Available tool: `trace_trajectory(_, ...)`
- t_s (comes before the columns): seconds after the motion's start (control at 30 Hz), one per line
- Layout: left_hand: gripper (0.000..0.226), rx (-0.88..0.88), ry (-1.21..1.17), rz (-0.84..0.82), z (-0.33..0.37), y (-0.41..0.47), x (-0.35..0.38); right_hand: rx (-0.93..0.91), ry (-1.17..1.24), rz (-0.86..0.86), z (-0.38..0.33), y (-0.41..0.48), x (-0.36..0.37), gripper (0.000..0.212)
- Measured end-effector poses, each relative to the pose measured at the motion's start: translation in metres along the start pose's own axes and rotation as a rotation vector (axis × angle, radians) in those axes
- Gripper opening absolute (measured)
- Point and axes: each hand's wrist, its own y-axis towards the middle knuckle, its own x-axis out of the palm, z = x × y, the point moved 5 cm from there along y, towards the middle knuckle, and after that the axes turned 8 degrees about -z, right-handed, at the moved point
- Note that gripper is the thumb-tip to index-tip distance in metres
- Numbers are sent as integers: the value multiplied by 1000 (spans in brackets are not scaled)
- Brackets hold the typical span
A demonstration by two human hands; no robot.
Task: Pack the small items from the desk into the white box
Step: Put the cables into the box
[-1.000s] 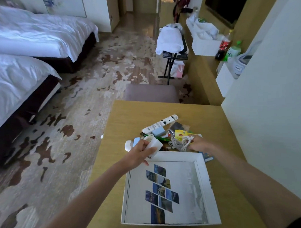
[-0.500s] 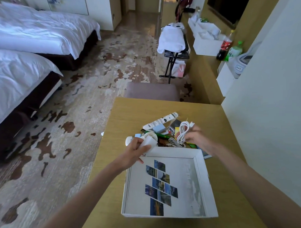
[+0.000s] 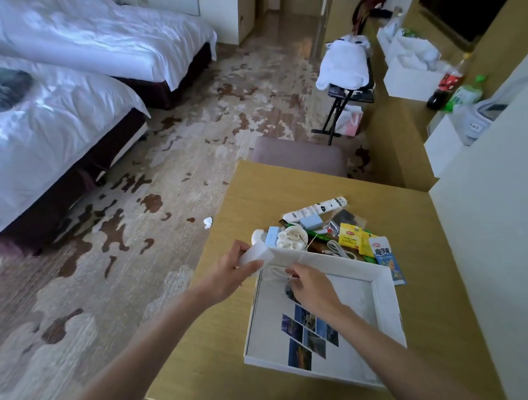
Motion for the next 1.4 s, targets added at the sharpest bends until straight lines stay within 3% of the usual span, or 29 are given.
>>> trace_trajectory(0.2,23,32,53,24,2,-8,-9,-29,-263,148,-12,25,3,21)
trace_trajectory(0.33,27,24,92,25,-3,-14,-13,-27,-390,139,-15,25,8,31)
trace_trajectory(0.57,29,56,68,2,-15,-9,-8,-51,-306,181,-18,18,17,46)
trace_trajectory(0.77,28,105,51,-13,-8,-5,3,-149,-476,93,-20,12,27,48)
trace_trajectory(0.97,24,138,119,-5,7,-4,18,-118,-620,64,-14,17,31,44)
trace_trajectory(1.1,28,91,234,-35,9,-5,21,-299,-463,82,-21,16,12,50)
trace_trajectory(1.17,32,90,326,-36,10,-7,22,-365,-328,119,-18,5,-6,40)
trace_trajectory(1.27,38,96,493,-69,7,-13,36,-229,6,138,5,-18,-27,24)
trace_trajectory(1.4,40,154,688,-148,7,-15,67,15,456,-156,23,-36,-30,21)
